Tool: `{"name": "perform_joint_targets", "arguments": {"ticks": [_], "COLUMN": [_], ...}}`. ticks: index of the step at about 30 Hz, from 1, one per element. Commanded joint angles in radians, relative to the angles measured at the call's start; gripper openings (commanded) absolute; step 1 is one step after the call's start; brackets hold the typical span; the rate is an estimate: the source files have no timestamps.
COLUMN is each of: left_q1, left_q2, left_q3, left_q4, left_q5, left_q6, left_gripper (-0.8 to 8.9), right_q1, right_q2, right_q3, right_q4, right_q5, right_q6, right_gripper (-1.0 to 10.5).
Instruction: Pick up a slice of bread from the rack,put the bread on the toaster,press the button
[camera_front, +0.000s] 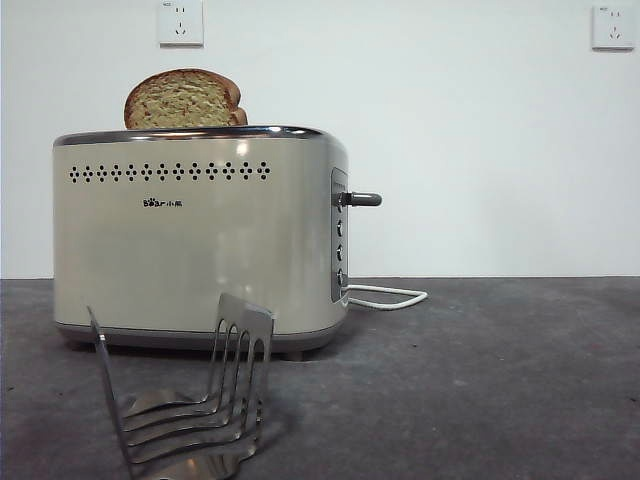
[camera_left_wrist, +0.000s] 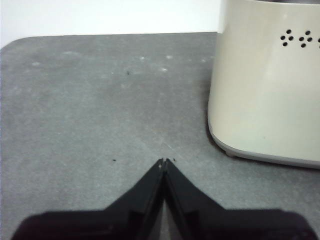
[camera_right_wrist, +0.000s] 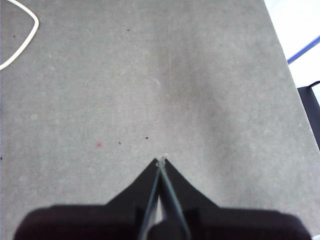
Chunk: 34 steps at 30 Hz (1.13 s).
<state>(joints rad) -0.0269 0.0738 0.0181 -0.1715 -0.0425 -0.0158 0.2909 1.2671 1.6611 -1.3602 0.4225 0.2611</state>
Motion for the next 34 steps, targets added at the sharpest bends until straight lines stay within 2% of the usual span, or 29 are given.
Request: {"name": "perform_joint_targets", "arguments": {"ticks": [1, 5, 25, 28, 32, 34], "left_q1": [0.010, 0.009, 0.009, 0.009, 0.009, 0.009], "left_q2": [-0.025, -0.069, -0.026, -0.014, -0.005, -0.003], "left_q3": [-0.011, -0.011, -0.011, -0.011, -0.011, -0.011], "left_q4": [0.003, 0.015, 0.007, 0.007, 0.007, 0.007], "left_q5": [0.002, 0.051, 0.050, 0.050, 0.050, 0.050], "left_q6": [0.006, -0.029, -0.029, -0.029, -0.029, -0.029], "left_gripper": [-0.04, -0.04, -0.04, -0.04, -0.04, -0.04], "right_q1": [0.002, 0.002, 0.002, -0.003, -0.004, -0.006], "right_q2": [0.013, 0.020, 0.021, 0.009, -0.068, -0.166], "right_q3": [0.002, 0.002, 0.002, -0.001, -0.080, -0.212], "right_q4": [-0.017, -0.016, -0.015, -0.003, 0.095, 0.249], "right_q5": [0.005, 0.005, 0.004, 0.029, 0.039, 0.039], "right_q6": [-0.004, -0.004, -0.004, -0.004, -0.004, -0.006], "right_gripper": [0.0, 0.0, 0.0, 0.0, 0.0, 0.0]}}
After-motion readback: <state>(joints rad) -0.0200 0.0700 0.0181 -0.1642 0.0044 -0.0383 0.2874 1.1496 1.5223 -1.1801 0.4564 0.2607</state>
